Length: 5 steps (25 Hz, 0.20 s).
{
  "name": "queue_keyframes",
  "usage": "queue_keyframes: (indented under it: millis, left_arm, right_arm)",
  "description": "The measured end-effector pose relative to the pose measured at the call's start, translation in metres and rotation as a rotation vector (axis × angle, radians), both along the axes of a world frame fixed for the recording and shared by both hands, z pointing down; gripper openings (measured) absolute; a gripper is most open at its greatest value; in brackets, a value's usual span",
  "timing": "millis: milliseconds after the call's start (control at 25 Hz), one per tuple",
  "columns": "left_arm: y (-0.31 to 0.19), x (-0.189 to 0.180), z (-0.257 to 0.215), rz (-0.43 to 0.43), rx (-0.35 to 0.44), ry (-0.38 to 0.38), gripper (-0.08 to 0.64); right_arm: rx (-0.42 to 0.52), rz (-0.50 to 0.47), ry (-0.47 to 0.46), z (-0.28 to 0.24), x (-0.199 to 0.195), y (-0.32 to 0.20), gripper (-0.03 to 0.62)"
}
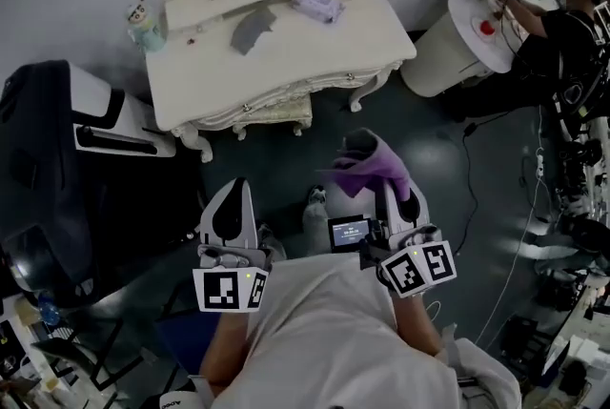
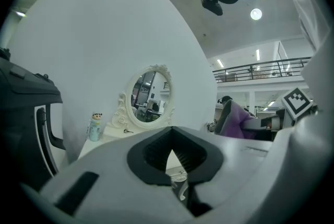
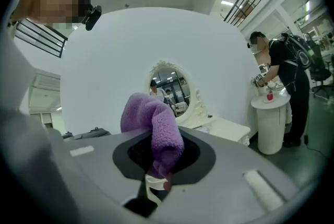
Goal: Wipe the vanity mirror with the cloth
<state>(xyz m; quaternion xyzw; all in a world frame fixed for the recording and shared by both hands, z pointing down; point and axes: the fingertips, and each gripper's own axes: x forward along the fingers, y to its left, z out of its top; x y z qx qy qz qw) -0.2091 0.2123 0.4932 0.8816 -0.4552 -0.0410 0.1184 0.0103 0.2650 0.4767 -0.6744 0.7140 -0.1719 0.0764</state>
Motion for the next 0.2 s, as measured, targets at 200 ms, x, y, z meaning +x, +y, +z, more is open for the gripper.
queue_keyframes:
  millis: [200]
  left_arm:
    - [0.043,-0.002,-0.013,0.023,0.025,0.007,0.003]
  right_arm:
    - [-0.012,0.001,-0.006,-0.011,-0.013,0.053,0.057]
